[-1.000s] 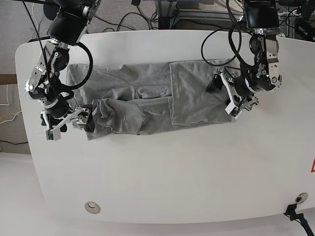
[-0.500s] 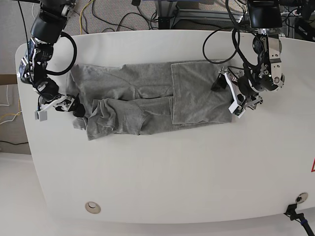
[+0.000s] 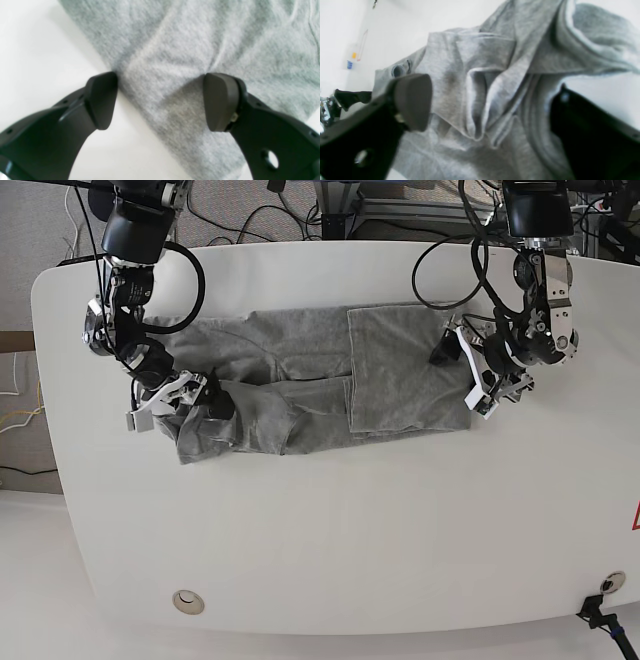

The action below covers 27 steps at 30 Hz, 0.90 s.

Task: Fold the T-shirt properly
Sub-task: 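Fold the strip end over toward the left gripper with the right gripper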

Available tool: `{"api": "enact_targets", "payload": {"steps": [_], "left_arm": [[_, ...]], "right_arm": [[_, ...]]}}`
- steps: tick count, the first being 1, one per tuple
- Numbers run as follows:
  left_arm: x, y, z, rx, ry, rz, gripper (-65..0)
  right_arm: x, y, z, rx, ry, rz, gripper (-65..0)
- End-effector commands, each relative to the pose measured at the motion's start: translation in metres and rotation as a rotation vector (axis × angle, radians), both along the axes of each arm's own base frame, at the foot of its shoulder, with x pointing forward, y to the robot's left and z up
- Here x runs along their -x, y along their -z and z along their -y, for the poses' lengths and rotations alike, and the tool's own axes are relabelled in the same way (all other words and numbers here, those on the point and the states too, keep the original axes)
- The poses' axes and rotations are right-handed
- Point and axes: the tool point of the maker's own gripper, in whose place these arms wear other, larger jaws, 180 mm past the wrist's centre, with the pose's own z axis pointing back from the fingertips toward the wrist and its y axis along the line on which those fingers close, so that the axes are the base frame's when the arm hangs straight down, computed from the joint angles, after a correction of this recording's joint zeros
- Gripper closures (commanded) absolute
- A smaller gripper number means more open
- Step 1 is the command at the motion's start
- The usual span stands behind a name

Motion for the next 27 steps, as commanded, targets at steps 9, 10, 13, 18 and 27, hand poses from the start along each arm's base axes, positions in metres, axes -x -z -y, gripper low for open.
{"api": "enact_targets", "payload": {"steps": [9,10,13,18,27], "left_arm": [[-0.008,-0.009,0.001,0.006,0.001,0.030,-49.0],[-0.008,-0.009,0.001,0.008,0.001,0.030,-49.0],[-0.008,-0.009,0.002,0.009,0.001,0.032,-49.0],[-0.008,-0.009,0.002,0.011,0.001,0.032,-49.0],[-0.010,-0.009,0.015,0.040,0.001,0.033,-49.0]], "right_arm": [[0.007,0.007,0.003,0.046,-0.034,-0.049,0.0],[0.006,0.004,0.003,0.054,-0.040,-0.044,0.0],[0.000,-0.021,0.005,0.098,-0.024,0.007,0.0],[-0.008,-0.065,-0.016,0.162,-0.042,0.077,0.0],[-0.002,-0.100,-0.109,0.104,-0.165,0.124,0.0]]}}
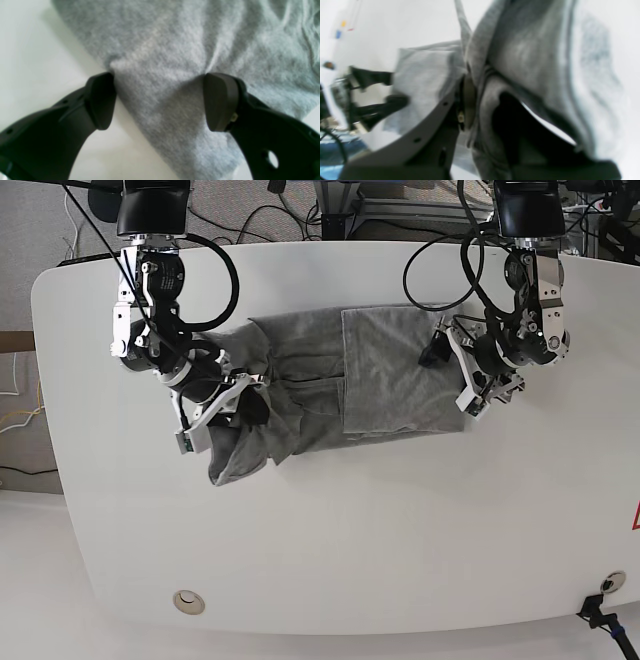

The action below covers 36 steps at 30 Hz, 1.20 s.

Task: Fold the T-shirt properly
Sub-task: 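Fold the strip end over toward the left gripper with the right gripper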

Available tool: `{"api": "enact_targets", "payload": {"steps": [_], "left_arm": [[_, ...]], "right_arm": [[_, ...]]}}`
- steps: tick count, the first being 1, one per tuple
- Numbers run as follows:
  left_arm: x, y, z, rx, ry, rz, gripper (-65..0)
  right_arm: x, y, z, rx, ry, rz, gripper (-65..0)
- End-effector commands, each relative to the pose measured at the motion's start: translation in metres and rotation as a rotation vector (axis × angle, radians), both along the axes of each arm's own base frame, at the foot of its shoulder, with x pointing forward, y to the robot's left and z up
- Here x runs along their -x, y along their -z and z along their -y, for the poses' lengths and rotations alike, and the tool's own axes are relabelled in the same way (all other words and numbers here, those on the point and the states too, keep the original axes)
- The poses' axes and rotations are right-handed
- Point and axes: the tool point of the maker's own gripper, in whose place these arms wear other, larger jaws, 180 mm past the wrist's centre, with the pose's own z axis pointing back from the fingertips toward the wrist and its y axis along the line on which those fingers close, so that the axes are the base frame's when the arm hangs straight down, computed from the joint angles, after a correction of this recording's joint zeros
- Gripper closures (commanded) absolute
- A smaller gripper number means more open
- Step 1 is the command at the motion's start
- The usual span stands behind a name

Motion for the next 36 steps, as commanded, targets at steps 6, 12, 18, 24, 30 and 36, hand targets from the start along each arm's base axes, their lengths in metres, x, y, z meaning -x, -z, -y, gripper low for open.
{"api": "enact_targets", "payload": {"steps": [6,12,18,24,30,36], "left_arm": [[-0.016,-0.014,0.017,0.044,0.005,0.046,-49.0],[-0.020,-0.016,0.026,0.066,0.005,0.054,-49.0],[-0.020,-0.017,0.027,0.070,0.005,0.056,-49.0],[-0.021,-0.018,0.036,0.092,0.005,0.057,-49.0],[-0.022,-0.021,0.044,0.109,0.006,0.065,-49.0],[-0.027,-0.025,0.034,0.089,0.004,0.079,-49.0]], "right_arm": [[-0.003,-0.030,-0.067,-0.140,-0.080,0.059,0.0],[-0.003,-0.039,-0.094,-0.216,-0.087,0.060,0.0],[0.001,-0.039,-0.123,-0.174,-0.124,0.069,0.0],[0.009,-0.047,-0.153,-0.218,-0.172,0.070,0.0],[0.012,-0.038,-0.167,-0.237,-0.185,0.044,0.0],[0.014,-0.030,-0.175,-0.243,-0.195,0.030,0.0]]}}
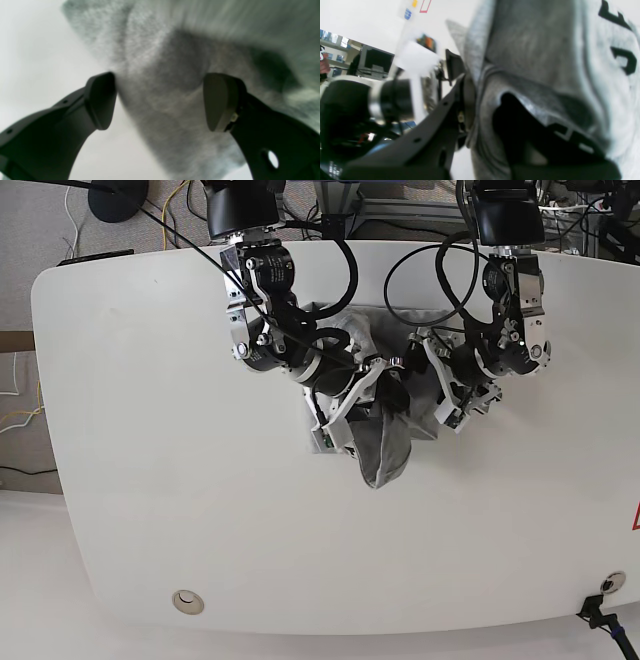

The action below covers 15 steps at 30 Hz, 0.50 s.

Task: Fold the T-shirt properly
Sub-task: 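Fold the strip end over toward the left gripper with the right gripper, then flip the folded bundle over with both grippers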

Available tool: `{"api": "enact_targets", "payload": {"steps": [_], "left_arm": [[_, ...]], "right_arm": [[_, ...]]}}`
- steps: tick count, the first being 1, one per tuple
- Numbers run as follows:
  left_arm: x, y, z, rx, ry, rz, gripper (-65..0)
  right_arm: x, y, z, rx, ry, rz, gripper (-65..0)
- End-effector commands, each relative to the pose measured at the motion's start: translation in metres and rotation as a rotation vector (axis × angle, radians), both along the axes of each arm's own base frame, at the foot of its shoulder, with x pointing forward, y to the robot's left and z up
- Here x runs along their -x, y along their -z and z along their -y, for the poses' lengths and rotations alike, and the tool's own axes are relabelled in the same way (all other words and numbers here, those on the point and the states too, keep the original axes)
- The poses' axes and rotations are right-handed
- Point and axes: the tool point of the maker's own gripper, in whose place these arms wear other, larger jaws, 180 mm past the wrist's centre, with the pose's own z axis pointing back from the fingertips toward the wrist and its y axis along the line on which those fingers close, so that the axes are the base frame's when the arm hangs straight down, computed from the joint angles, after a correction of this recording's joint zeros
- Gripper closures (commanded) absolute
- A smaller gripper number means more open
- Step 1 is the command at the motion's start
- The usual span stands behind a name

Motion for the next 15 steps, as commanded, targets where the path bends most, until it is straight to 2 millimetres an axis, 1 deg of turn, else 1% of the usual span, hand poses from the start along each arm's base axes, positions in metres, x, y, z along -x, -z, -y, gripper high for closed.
{"api": "enact_targets", "payload": {"steps": [1,2,4,6,8,10,12,15], "left_arm": [[-0.012,-0.016,-0.004,0.003,-0.003,0.058,-49.0],[-0.014,-0.022,-0.004,0.000,-0.004,0.078,-49.0],[-0.020,-0.038,-0.017,-0.015,-0.036,0.129,-49.0],[-0.023,-0.052,-0.037,-0.052,-0.082,0.152,-49.0],[-0.026,-0.068,-0.064,-0.115,-0.117,0.186,-49.0],[-0.029,-0.086,-0.078,-0.162,-0.121,0.237,-49.0],[-0.030,-0.101,-0.093,-0.208,-0.131,0.277,-49.0],[-0.031,-0.118,-0.119,-0.263,-0.168,0.316,-49.0]], "right_arm": [[-0.008,-0.016,-0.003,-0.034,0.009,0.045,0.0],[-0.008,-0.016,-0.003,-0.034,0.009,0.045,0.0],[-0.011,-0.019,-0.003,-0.036,0.009,0.054,-4.7],[-0.012,-0.023,-0.008,-0.036,-0.008,0.069,-9.6],[-0.012,-0.031,-0.017,-0.035,-0.037,0.093,-14.5],[-0.008,-0.036,-0.030,-0.033,-0.082,0.112,-19.5],[-0.009,-0.046,-0.041,-0.028,-0.117,0.140,-24.5],[-0.006,-0.046,-0.064,-0.031,-0.133,0.133,-30.9]]}}
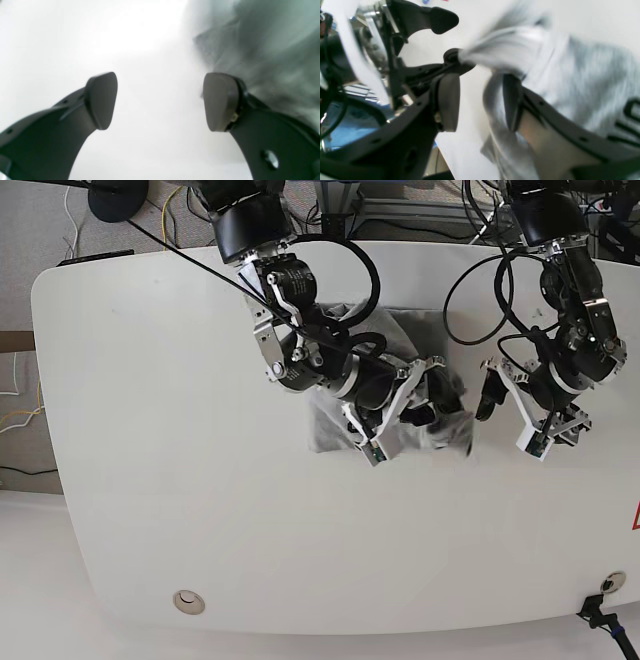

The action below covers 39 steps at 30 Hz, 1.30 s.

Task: Fold the T-shirt properly
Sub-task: 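Flip the folded bundle over with both grippers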

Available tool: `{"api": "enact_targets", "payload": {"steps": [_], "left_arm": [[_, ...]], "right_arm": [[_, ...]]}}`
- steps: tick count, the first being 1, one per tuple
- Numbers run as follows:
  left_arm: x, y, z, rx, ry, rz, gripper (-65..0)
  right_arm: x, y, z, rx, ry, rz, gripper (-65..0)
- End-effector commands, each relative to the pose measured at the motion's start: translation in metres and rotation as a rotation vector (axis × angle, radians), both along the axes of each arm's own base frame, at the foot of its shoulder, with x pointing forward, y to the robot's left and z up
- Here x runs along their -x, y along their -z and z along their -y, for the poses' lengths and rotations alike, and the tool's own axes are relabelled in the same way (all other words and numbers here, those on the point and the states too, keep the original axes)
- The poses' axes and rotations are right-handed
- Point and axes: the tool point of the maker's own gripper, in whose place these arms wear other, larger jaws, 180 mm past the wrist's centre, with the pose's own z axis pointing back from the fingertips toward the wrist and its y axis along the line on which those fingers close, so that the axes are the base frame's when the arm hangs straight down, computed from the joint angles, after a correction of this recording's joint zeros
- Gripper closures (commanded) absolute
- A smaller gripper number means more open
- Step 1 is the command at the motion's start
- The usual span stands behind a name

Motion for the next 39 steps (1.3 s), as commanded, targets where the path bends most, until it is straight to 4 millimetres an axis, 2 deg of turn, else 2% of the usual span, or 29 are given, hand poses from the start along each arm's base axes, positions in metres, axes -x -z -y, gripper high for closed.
{"api": "enact_targets", "payload": {"steps": [1,3,7,10,12,14,17,19,23,25,27,29,31,34,35,37,39], "left_arm": [[-0.007,-0.023,-0.024,-0.039,-0.035,0.067,-49.0],[-0.006,-0.029,-0.041,-0.060,-0.069,0.077,-49.0],[-0.004,-0.035,-0.054,-0.098,-0.074,0.080,-49.0],[-0.002,-0.033,-0.052,-0.096,-0.072,0.075,-49.0],[0.007,-0.019,-0.048,-0.092,-0.060,0.037,-49.0],[0.015,-0.006,-0.024,-0.094,0.013,-0.002,-49.0],[0.038,0.018,0.021,-0.080,0.141,-0.070,-49.0],[0.056,0.033,0.046,-0.050,0.199,-0.112,-49.0],[0.078,0.045,0.088,0.039,0.277,-0.129,-49.0],[0.083,0.049,0.104,0.068,0.304,-0.139,-49.0],[0.088,0.054,0.119,0.085,0.338,-0.158,-49.0],[0.094,0.065,0.127,0.100,0.360,-0.193,-49.0],[0.094,0.077,0.128,0.125,0.353,-0.216,-49.0],[0.084,0.092,0.126,0.134,0.351,-0.250,-49.0],[0.080,0.101,0.122,0.120,0.351,-0.275,-49.0],[0.072,0.117,0.110,0.073,0.341,-0.318,-49.0],[0.053,0.121,0.101,0.045,0.325,-0.303,-49.0]], "right_arm": [[-0.003,-0.017,-0.019,-0.042,-0.007,0.041,-32.6],[-0.004,-0.023,-0.028,-0.033,-0.024,0.060,-35.2],[-0.007,-0.037,-0.033,-0.035,-0.038,0.104,-36.6],[-0.020,-0.026,-0.003,0.068,-0.020,0.160,-36.3],[-0.027,-0.016,0.017,0.133,-0.004,0.183,-36.2],[-0.035,-0.008,0.040,0.177,0.028,0.186,-36.1],[-0.048,0.002,0.075,0.224,0.087,0.181,-34.8],[-0.055,0.001,0.087,0.228,0.119,0.182,-30.0],[-0.074,0.005,0.102,0.280,0.168,0.196,-18.1],[-0.079,0.021,0.107,0.314,0.176,0.186,-11.7],[-0.083,0.028,0.107,0.300,0.184,0.215,-4.8],[-0.085,0.047,0.112,0.309,0.194,0.181,0.0],[-0.088,0.066,0.118,0.323,0.219,0.160,0.0],[-0.089,0.090,0.130,0.363,0.255,0.161,0.0],[-0.086,0.102,0.135,0.389,0.258,0.150,0.0],[-0.080,0.112,0.141,0.409,0.270,0.168,0.0],[-0.065,0.126,0.144,0.429,0.269,0.161,0.0]]}}
